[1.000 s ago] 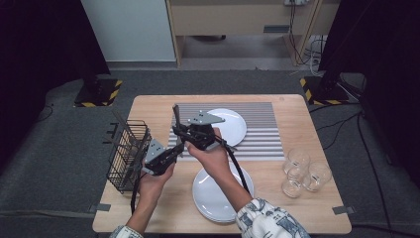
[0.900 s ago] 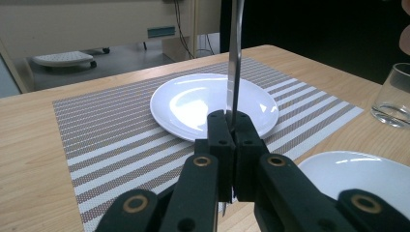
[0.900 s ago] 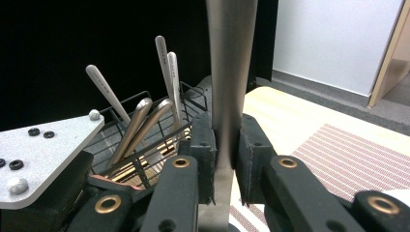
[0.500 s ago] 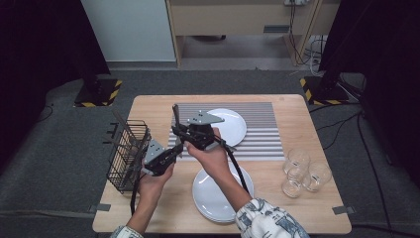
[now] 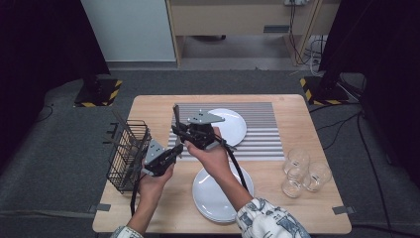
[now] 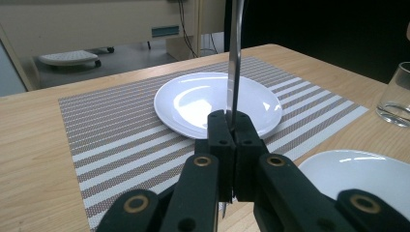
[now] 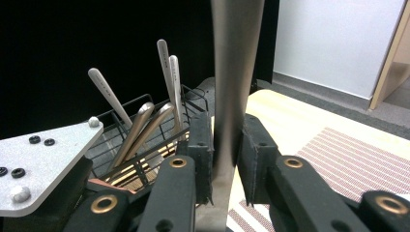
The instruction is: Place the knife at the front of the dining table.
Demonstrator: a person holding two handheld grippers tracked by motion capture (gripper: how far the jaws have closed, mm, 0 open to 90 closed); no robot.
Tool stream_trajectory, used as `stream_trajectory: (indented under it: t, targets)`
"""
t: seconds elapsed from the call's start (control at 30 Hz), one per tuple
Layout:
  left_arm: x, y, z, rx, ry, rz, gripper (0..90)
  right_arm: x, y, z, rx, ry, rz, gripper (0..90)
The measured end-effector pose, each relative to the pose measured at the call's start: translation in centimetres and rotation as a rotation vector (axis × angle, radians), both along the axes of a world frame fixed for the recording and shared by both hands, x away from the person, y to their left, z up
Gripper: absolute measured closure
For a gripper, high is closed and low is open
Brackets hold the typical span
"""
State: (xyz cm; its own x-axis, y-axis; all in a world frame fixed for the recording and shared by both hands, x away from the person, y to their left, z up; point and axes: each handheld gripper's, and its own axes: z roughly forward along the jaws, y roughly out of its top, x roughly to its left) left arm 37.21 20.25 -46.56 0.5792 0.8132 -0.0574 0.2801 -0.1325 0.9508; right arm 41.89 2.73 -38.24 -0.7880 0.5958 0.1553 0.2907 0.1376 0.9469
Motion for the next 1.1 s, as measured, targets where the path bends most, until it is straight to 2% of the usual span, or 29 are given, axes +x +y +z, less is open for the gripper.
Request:
stream_trajectory:
  t: [0.23, 0.7, 0.77, 0.9, 1.1]
  targets:
    - [-0.02, -0.04, -0.01, -0.001, -0.002, -0.002, 88.7, -0.14, 0.28, -0.12, -0.010, -0.001, 0.000, 70.8]
    - [-0.03, 0.36, 0.12, -0.014, -0.005, 0.018, 88.8, -0.21, 0.33, -0.14, -0.019, -0.006, -0.013, 64.6]
    - [-0.02, 0.38, 0.12, -0.012, -0.006, 0.021, 88.8, -0.26, 0.25, -0.17, -0.022, -0.008, -0.014, 61.7]
    - [-0.01, 0.41, 0.05, -0.010, -0.007, 0.024, 88.8, -0.36, 0.18, -0.40, -0.032, 0.002, -0.010, 49.7]
    - [-0.01, 0.53, 0.07, -0.013, -0.009, 0.035, 88.7, -0.68, -0.06, -0.64, -0.053, -0.015, -0.007, 37.0]
